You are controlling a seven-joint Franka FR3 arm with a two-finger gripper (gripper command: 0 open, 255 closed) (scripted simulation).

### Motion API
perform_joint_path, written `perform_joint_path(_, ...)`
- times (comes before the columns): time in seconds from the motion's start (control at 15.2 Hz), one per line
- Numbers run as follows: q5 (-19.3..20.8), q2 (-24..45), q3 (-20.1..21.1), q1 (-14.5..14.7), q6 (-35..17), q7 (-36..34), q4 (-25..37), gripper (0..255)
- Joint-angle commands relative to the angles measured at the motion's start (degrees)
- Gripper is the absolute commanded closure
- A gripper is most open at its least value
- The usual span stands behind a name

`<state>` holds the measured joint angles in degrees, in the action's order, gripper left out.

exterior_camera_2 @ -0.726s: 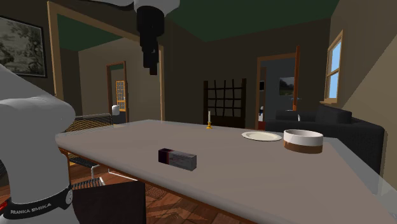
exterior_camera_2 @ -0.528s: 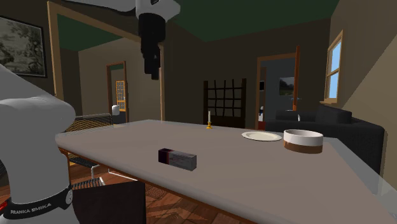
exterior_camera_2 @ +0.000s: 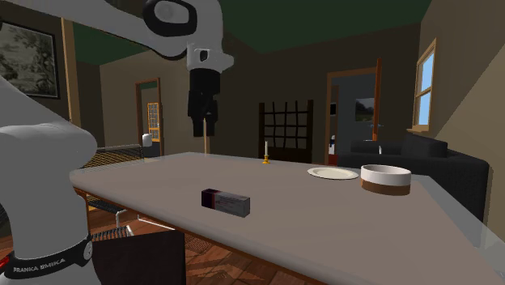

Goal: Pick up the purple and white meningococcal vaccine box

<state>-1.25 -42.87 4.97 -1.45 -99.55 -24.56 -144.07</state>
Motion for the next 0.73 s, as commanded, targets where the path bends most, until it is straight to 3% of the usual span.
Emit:
perform_joint_path(0.0,-1.2,1.2,1.5,-0.4,-3.7,-3.7,-2.4,0)
perform_joint_path(0.66,-5.9,16.9,9.9,-2.3,-25.5,-21.7,-8.0,0)
